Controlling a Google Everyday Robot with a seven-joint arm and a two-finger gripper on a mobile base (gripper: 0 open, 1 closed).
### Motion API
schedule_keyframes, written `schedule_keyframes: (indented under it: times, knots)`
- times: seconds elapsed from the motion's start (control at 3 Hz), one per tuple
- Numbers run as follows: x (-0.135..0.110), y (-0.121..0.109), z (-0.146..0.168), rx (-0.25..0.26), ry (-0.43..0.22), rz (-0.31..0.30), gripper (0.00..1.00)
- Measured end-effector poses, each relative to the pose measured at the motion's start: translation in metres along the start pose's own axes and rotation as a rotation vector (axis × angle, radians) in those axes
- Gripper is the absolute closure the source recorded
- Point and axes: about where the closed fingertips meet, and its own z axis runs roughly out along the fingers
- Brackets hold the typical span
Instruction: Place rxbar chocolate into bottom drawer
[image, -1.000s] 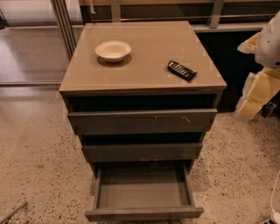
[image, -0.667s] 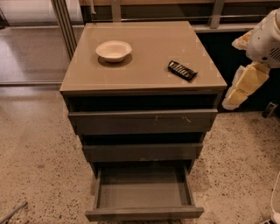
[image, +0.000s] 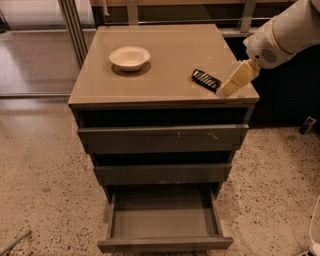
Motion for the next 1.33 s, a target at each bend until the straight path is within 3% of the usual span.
schedule_keyframes:
  times: [0.33, 1.0, 1.33]
  knots:
    - [-0.008, -0.023, 0.038, 0.037, -0.084, 0.081, 0.0]
    - [-0.005, -0.033, 0.045, 0.084, -0.11, 0.107, 0.0]
    - [-0.001, -0.041, 0.057, 0.095, -0.137, 0.153, 0.0]
